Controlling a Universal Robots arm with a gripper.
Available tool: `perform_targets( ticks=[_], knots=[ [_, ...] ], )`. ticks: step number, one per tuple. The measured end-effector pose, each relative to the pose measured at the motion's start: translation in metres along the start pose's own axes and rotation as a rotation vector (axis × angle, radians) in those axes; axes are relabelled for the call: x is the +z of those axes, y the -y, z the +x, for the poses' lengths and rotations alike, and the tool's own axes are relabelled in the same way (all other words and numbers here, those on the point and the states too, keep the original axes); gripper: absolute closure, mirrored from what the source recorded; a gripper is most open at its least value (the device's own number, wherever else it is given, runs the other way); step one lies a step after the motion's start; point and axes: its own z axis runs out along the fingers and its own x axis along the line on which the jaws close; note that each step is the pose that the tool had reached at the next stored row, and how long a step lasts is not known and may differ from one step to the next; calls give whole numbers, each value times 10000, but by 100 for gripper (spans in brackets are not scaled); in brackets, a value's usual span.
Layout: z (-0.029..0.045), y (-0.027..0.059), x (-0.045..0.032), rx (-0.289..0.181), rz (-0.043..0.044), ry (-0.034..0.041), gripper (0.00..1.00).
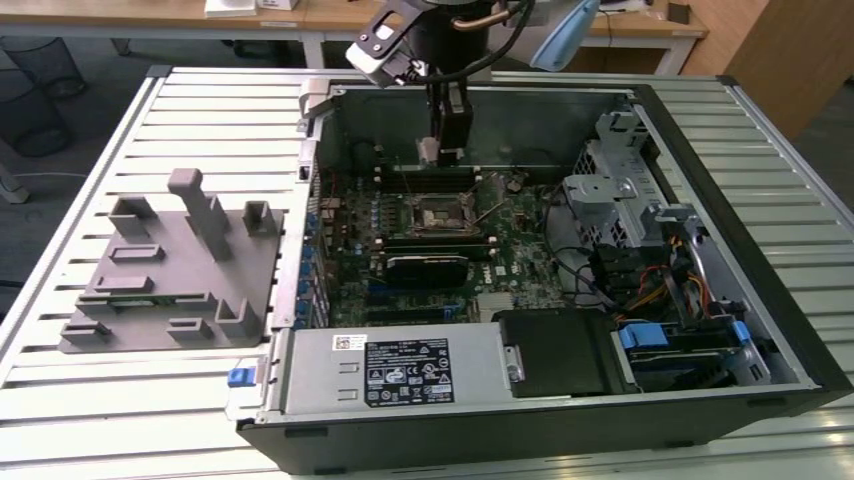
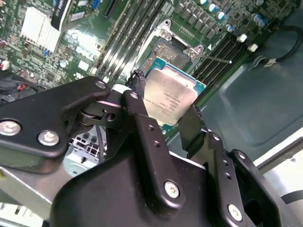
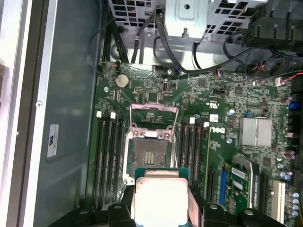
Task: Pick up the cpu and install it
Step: 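Place the cpu into insertion slot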
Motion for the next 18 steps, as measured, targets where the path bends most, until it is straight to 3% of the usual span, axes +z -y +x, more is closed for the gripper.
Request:
perform_targets(
  ticks=[18],
  knots=[
    [88, -27, 299, 121, 2, 5, 47]
  ],
)
